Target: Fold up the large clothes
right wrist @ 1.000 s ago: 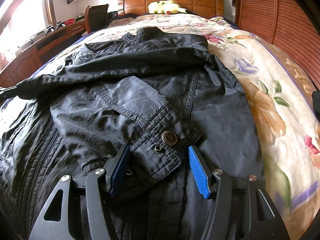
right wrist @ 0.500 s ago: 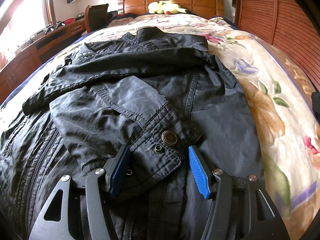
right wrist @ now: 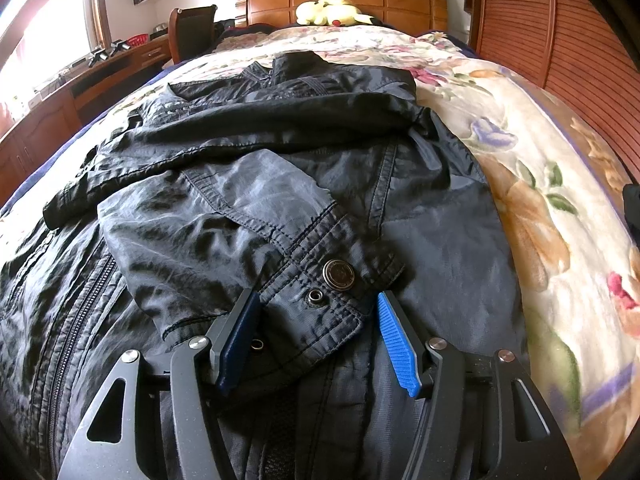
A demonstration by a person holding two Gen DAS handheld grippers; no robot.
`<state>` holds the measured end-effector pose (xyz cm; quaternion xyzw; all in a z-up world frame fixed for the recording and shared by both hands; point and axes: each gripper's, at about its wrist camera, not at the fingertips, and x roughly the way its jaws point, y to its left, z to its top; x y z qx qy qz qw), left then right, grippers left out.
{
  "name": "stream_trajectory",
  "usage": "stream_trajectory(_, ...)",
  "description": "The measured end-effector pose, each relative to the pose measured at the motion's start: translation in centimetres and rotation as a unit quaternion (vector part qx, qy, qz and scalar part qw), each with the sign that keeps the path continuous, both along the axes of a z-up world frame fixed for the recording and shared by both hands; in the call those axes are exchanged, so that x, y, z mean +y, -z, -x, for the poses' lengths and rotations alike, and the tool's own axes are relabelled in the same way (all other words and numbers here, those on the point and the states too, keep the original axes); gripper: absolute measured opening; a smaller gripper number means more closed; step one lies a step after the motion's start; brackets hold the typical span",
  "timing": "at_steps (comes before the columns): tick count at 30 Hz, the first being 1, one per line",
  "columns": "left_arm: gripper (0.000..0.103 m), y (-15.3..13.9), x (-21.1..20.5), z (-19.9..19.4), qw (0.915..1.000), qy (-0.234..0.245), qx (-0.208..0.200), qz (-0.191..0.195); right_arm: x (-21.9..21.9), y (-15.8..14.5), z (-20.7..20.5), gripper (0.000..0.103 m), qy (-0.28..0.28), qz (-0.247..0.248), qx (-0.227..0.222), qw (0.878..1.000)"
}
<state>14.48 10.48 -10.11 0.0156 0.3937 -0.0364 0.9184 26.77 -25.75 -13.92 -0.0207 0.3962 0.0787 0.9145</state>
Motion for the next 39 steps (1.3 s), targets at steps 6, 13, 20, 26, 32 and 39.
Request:
stream_trajectory(6, 0.08, -0.1, 1.2, 1.5, 0.9999, -0.009, -0.004, 0.005, 0.0, 0.0, -0.3, 0.063, -0.001, -0.002, 0.008, 1.0)
stream_trajectory(13, 0.08, 0.8, 0.9, 2.7, 0.9999, 0.003, 0.007, 0.008, -0.9, -2.9, 2.8, 0.063, -0.009, 0.013, 0.0, 1.0)
stream_trajectory(20, 0.08, 1.9, -0.6, 3.5, 0.9995, 0.025, 0.017, 0.003, -3.4, -4.0, 9.2, 0.063, -0.009, 0.033, -0.006, 0.999)
stream_trajectory(26, 0.08, 2.4, -1.1, 4.0, 0.9991, 0.036, 0.024, 0.006, -5.1, -3.3, 12.7, 0.063, 0.012, 0.052, 0.015, 0.998)
stream_trajectory(32, 0.08, 3.1, -0.8, 4.7, 0.9989, 0.03, 0.033, 0.014, -5.0, -3.1, 14.6, 0.063, 0.021, 0.056, 0.019, 0.998)
stream_trajectory(39, 0.08, 3.1, -0.8, 6.3, 0.9984, 0.035, 0.031, 0.031, -5.9, -2.6, 15.1, 0.063, 0.028, 0.042, 0.029, 0.998)
